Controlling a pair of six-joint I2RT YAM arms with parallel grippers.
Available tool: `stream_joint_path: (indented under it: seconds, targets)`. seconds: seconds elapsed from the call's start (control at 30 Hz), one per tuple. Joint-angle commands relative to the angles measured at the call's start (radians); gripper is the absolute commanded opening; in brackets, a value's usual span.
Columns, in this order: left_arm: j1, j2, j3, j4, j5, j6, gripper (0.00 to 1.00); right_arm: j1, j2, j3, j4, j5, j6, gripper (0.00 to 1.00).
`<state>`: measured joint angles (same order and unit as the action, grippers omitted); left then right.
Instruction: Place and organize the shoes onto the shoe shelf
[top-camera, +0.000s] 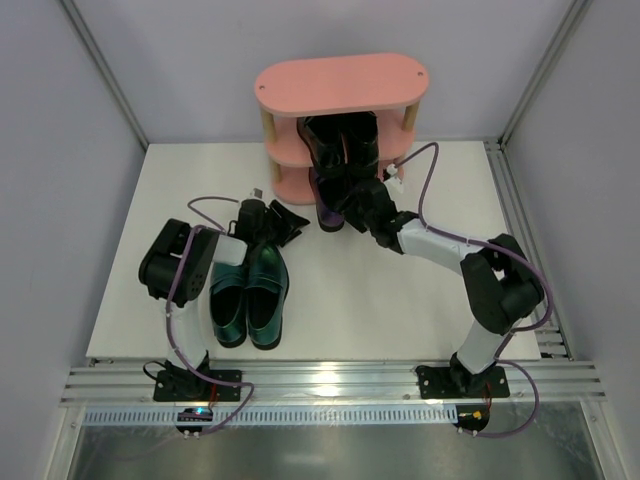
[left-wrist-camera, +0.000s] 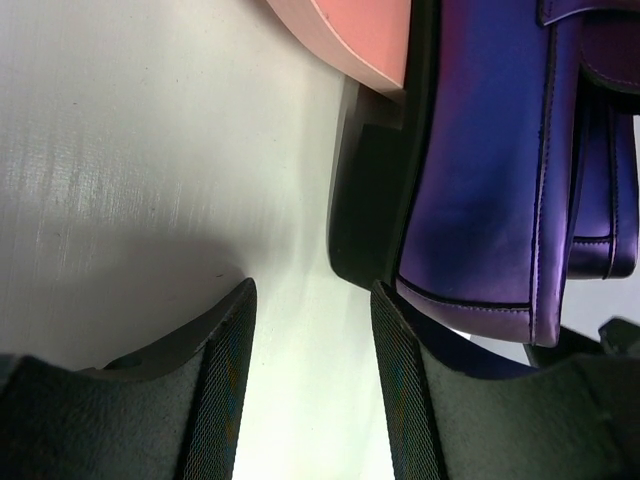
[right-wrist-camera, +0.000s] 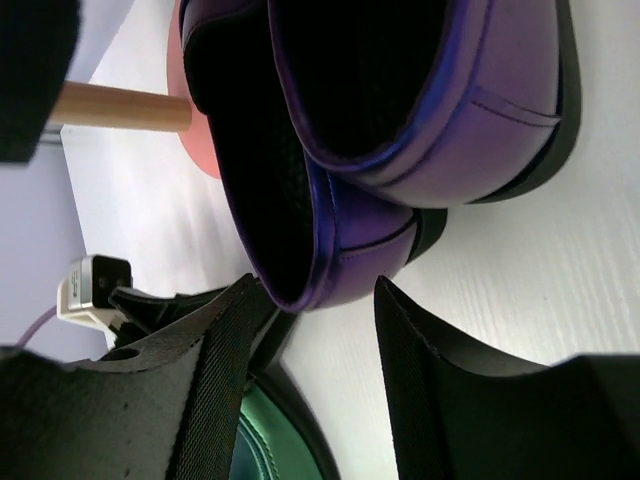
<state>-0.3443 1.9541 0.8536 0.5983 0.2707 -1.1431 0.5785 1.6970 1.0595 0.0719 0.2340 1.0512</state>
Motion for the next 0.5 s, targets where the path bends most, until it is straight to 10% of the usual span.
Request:
stream_joint_path:
  seconds: [0.0,0.17,0.33,0.47]
  targets:
    - [0.010,-0.017,-0.019,-0.015,0.016,0.023,0.49,-0.005,0.061,0.114,-0.066,0.005,0.096,0.52]
    - [0.022,-0.038,-0.030,-0.028,0.024,0.032,0.49,-0.005,0.116,0.181,-0.169,-0.047,0.131,0.43]
    - [0.030,-0.046,-0.028,-0.034,0.038,0.037,0.49,-0.022,0.115,0.186,-0.190,-0.084,0.144,0.04]
    - [0.030,-0.040,-0.022,-0.025,0.058,0.026,0.48,-0.031,0.080,0.175,-0.182,-0.105,0.144,0.04]
